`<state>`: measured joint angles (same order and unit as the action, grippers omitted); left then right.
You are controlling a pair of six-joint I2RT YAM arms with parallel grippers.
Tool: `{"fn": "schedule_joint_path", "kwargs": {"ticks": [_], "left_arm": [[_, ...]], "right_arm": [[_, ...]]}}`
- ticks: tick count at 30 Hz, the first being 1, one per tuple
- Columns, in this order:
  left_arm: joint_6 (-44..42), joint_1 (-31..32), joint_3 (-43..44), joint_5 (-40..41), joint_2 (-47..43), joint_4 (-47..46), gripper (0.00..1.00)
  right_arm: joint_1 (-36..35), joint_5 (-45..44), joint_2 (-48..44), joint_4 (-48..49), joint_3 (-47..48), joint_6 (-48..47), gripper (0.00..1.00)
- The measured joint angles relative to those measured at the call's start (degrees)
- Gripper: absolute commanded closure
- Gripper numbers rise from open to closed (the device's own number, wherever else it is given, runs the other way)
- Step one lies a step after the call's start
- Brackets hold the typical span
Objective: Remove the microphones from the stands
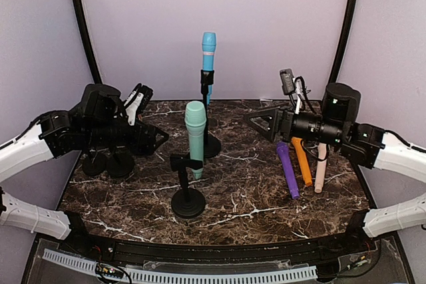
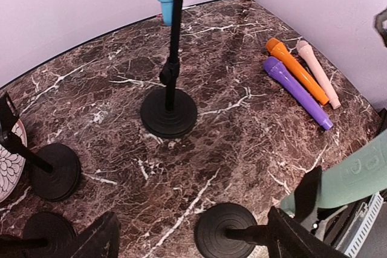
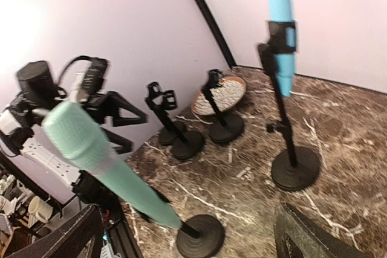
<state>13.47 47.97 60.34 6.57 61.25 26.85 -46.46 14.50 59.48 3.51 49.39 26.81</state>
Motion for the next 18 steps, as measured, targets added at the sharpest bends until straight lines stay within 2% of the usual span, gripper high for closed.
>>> {"fn": "schedule_joint_path", "kwargs": {"ticks": [4,10,15,18], "left_arm": [[-3.0,-5.0,-0.2,-2.2,0.2,-0.4,0.14],[-5.6,-8.2,-4.8,-4.8,0.2,-4.4,0.14],[-7.5,-8.2,-6.5,-6.8,0.2,-5.3,0.16],[-9.2,-8.2,-6.9,-7.0,0.0,-7.1,0.16]], "right_arm": [[-8.7,-5.0,2.7,1.9,6.4,-2.8,0.02],[-20.5,-17.1,13.9,3.8,16.4,-6.5,0.04],[-24.5,-26.1,22.5,1.1,22.8,-8.8,0.08],[-25.1,-30.8,25.2,-1.1,25.2,-9.4,0.17]]}}
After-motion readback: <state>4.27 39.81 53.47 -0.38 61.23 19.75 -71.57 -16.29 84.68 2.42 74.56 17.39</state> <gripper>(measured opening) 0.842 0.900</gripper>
